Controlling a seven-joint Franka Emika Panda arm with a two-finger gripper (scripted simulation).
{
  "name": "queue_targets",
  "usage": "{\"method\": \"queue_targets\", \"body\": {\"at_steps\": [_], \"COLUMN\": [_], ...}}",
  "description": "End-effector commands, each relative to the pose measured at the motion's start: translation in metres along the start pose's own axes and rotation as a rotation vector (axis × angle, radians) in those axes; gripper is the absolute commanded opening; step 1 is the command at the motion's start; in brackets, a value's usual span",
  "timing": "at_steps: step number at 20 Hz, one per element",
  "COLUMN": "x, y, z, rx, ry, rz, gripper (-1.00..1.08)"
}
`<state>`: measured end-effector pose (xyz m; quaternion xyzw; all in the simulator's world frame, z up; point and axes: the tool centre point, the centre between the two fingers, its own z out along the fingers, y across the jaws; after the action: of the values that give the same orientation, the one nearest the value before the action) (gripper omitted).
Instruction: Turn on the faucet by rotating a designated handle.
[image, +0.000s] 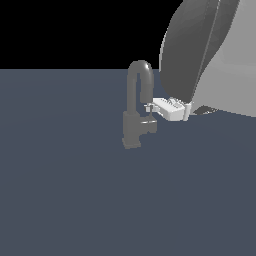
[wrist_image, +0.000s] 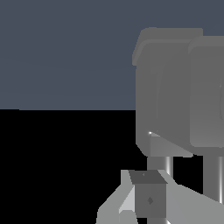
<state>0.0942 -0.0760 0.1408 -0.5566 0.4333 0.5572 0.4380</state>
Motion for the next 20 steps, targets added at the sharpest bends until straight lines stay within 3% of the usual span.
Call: {"method": "queue_targets", "body": {"at_steps": [1, 20], "x": [-0.002, -0.006], "y": [0.000, 0.012], "z": [0.000, 0.000], "rx": [-0.001, -0.003], "ry": [0.003, 0.005], "rz": [-0.003, -0.005], "gripper": [-1.00, -1.00]}}
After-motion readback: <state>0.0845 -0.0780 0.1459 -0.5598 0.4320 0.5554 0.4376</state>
